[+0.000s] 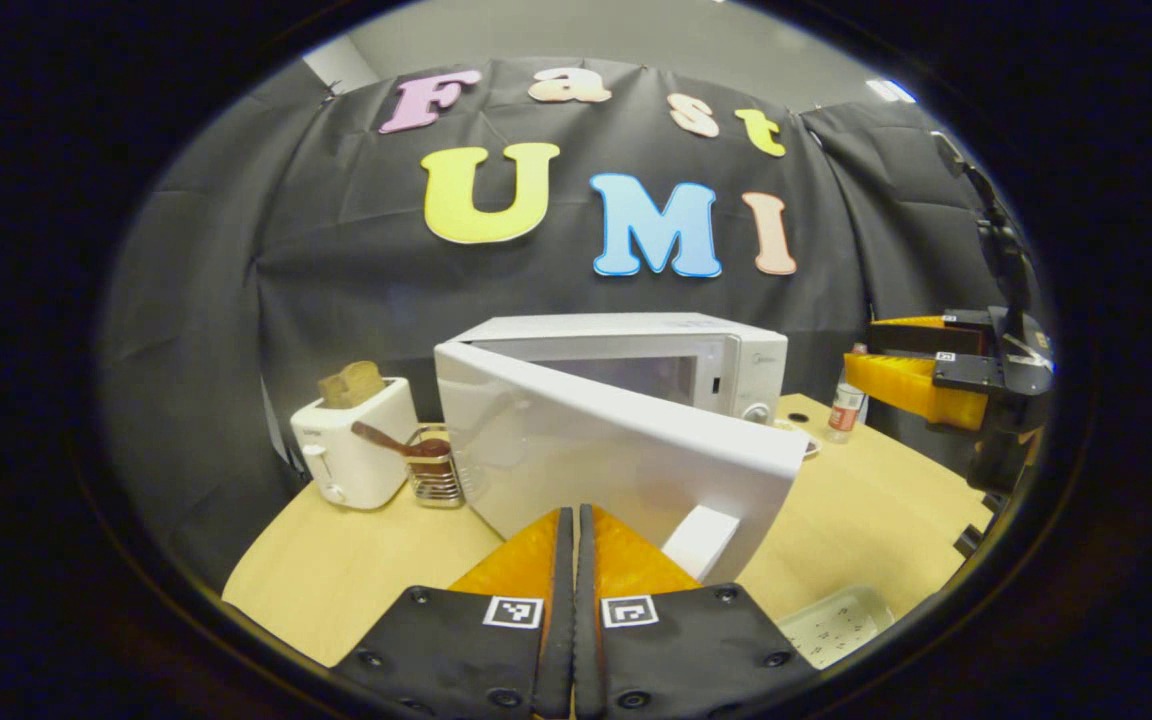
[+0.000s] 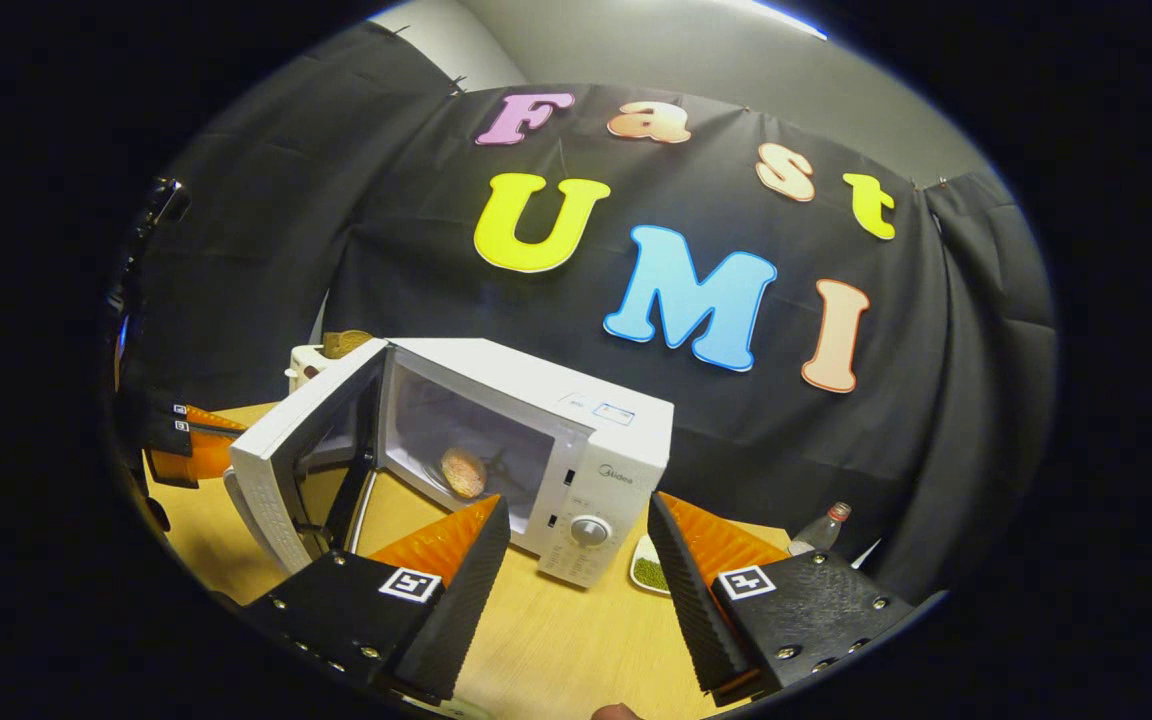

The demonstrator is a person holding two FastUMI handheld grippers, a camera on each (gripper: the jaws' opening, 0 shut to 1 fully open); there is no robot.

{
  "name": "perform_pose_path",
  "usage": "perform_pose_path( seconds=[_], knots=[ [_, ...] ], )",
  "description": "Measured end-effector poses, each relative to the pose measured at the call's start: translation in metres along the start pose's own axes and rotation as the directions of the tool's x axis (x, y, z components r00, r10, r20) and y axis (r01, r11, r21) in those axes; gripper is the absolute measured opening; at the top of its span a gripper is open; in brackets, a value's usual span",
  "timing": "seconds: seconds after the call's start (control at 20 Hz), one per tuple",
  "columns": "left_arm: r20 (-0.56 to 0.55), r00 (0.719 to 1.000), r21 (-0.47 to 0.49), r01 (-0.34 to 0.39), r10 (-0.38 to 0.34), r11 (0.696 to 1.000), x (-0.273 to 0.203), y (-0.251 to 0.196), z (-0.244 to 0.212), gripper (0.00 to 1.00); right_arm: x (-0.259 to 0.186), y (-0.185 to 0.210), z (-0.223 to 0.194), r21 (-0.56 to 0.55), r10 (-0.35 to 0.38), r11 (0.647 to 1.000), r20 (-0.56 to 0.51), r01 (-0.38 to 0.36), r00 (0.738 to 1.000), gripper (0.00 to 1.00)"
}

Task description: Open the microwave oven with the left hand, put the food in, and close the microwave oven.

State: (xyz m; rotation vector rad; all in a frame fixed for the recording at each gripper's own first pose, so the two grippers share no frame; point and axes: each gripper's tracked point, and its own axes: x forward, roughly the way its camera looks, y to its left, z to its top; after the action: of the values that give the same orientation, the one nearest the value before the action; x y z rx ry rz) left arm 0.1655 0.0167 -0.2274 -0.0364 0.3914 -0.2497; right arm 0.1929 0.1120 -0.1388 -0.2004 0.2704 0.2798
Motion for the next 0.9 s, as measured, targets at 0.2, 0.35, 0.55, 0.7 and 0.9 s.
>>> perform_pose_path(
  seconds=[0.2,0.35,0.55,0.7,0.9],
  knots=[
    [0.011,0.997,0.025,0.078,-0.078,0.997,0.022,-0.021,0.011,0.07,-0.004,-0.019,-0.001,0.018,-0.065,0.998,-0.011,0.065,0.998,0.85],
    [0.022,0.993,0.035,0.113,-0.114,0.993,0.039,-0.029,0.017,0.08,-0.014,-0.032,-0.003,0.02,-0.11,0.994,-0.016,0.11,0.994,0.85],
    [0.021,0.988,0.043,0.154,-0.155,0.987,0.066,-0.039,0.022,0.07,-0.029,-0.05,-0.013,0.016,-0.164,0.986,-0.04,0.165,0.986,0.85],
    [0.029,0.982,0.043,0.186,-0.187,0.982,0.083,-0.053,0.029,0.07,-0.042,-0.065,-0.021,0.02,-0.206,0.978,-0.061,0.208,0.977,0.85],
    [0.034,0.973,0.034,0.226,-0.227,0.973,0.105,-0.07,0.039,0.08,-0.054,-0.085,-0.024,0.041,-0.258,0.964,-0.081,0.262,0.963,0.85]
  ],
)
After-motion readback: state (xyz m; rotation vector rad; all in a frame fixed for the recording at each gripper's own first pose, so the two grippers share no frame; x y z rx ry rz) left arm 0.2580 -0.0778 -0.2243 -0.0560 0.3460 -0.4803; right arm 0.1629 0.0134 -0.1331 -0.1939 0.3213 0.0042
